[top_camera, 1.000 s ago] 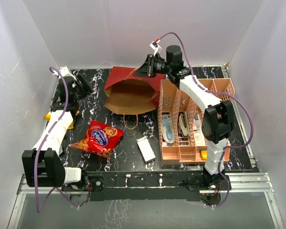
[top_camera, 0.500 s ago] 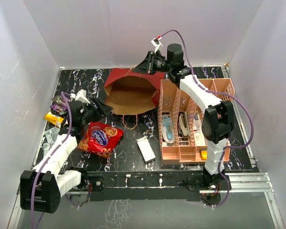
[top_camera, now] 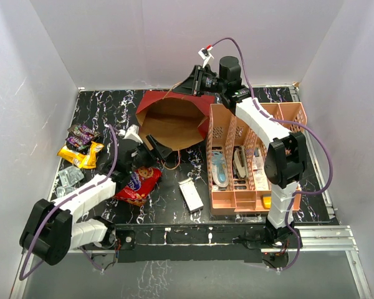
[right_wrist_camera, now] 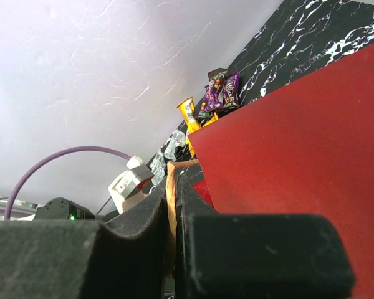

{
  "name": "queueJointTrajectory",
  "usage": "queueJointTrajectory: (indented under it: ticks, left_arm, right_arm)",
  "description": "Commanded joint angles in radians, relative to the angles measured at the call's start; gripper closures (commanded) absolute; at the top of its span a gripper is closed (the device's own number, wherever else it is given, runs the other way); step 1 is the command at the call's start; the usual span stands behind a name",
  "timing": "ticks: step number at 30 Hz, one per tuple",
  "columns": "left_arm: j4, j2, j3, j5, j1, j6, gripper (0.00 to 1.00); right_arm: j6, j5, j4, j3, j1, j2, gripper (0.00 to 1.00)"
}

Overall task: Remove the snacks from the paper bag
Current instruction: Adjust the paper bag at the center of the board.

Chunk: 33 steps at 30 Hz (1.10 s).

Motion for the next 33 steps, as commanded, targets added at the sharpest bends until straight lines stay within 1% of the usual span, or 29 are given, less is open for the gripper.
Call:
queueJointTrajectory:
  ticks: [1, 3, 6, 8, 10, 14, 16, 17, 22, 26, 27, 29, 31, 33]
  left_arm:
    - [-0.001, 0.015, -0.018, -0.135, -0.043, -0.055, 0.29]
    - [-0.033, 0.063, 0.007, -0.153, -0.068, -0.074, 0.32]
    - [-0.047, 0.107, 0.038, -0.236, -0.128, -0.083, 0.32]
    - [-0.034, 0.125, 0.053, -0.246, -0.151, -0.078, 0.31]
    - [-0.068, 0.135, 0.073, -0.253, -0.161, -0.076, 0.31]
    - [-0.136, 0.064, 0.060, -0.353, -0.184, -0.064, 0.31]
    - [-0.119, 0.032, 0.038, -0.355, -0.185, -0.060, 0.31]
    - [-0.101, 0.024, 0.029, -0.346, -0.185, -0.059, 0.33]
    - [-0.018, 0.067, 0.021, -0.288, -0.185, -0.102, 0.50]
    - [-0.049, 0.081, 0.059, -0.284, -0.185, -0.076, 0.62]
    - [-0.048, 0.072, 0.062, -0.282, -0.185, -0.061, 0.67]
    - [-0.058, 0.035, 0.074, -0.281, -0.186, -0.021, 0.81]
    - [-0.109, -0.021, 0.104, -0.292, -0.184, 0.028, 0.91]
    - [-0.182, -0.091, 0.147, -0.326, -0.185, 0.056, 0.99]
  right_arm:
    - [0.005, 0.007, 0.065, 0.017, 0.002, -0.066, 0.92]
    - [0.004, 0.007, 0.065, 0.017, 0.001, -0.064, 0.92]
    - [0.005, 0.007, 0.067, 0.019, 0.001, -0.062, 0.92]
    - [0.005, 0.007, 0.067, 0.022, 0.001, -0.064, 0.92]
    - [0.004, 0.007, 0.065, 0.022, 0.000, -0.066, 0.92]
    - [-0.001, 0.008, 0.064, 0.009, -0.003, -0.075, 0.92]
    - [-0.002, 0.012, 0.064, 0.005, -0.004, -0.078, 0.92]
    - [0.000, 0.008, 0.065, 0.006, -0.004, -0.077, 0.92]
    - [0.009, 0.001, 0.070, 0.012, -0.004, -0.075, 0.92]
    - [0.000, 0.004, 0.063, 0.011, -0.002, -0.078, 0.92]
    - [-0.003, 0.004, 0.061, 0.008, -0.003, -0.079, 0.92]
    - [-0.009, 0.007, 0.059, 0.002, -0.004, -0.080, 0.92]
    - [-0.025, 0.009, 0.051, 0.000, -0.006, -0.075, 0.92]
    - [-0.067, 0.014, 0.023, 0.011, -0.012, -0.061, 0.92]
